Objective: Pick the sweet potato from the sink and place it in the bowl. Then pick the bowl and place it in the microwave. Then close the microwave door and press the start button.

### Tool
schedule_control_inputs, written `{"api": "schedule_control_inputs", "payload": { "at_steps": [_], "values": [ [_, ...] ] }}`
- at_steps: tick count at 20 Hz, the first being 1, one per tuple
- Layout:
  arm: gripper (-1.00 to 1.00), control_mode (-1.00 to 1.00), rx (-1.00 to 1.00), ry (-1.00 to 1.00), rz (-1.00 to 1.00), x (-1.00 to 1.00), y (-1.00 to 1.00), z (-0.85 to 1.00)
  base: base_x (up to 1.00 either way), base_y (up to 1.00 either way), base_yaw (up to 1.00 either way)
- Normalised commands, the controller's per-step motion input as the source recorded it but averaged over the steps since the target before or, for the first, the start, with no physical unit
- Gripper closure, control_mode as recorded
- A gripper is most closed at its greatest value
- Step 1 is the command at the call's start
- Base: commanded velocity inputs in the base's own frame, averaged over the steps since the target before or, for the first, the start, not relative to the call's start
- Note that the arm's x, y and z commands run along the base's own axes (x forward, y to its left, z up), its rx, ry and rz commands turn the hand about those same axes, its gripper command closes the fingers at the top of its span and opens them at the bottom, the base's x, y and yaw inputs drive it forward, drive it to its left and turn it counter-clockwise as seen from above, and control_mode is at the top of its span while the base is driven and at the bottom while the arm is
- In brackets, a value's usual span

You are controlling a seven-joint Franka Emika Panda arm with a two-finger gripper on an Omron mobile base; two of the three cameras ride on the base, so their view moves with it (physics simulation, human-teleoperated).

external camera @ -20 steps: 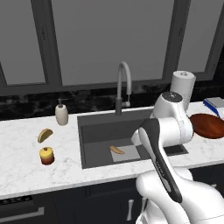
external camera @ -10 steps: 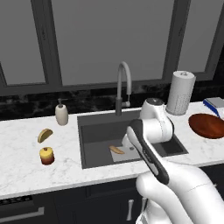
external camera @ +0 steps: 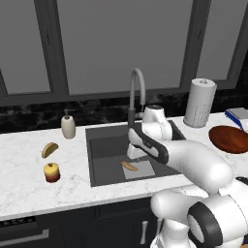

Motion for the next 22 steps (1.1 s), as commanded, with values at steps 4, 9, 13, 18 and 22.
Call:
{"api": "schedule_control_inputs", "payload": {
  "at_steps": [4, 9, 13, 18, 22],
  "values": [
    [-1.0, -1.0, 0.0, -0.04, 0.08, 0.09, 0.0, -0.37, 0.0, 0.0, 0.0],
    [-1.0, -1.0, 0.0, 0.0, 0.06, 0.13, 0.0, -0.5, 0.0, 0.0, 0.0],
    [-1.0, -1.0, 0.0, 0.0, 0.05, 0.3, 0.0, -0.56, 0.0, 0.0, 0.0],
    [-1.0, -1.0, 0.0, 0.0, 0.02, 0.37, 0.0, -0.25, 0.0, 0.0, 0.0],
    [-1.0, -1.0, 0.0, 0.0, 0.0, 0.4, 0.0, -0.17, 0.0, 0.0, 0.0]
  ]
}}
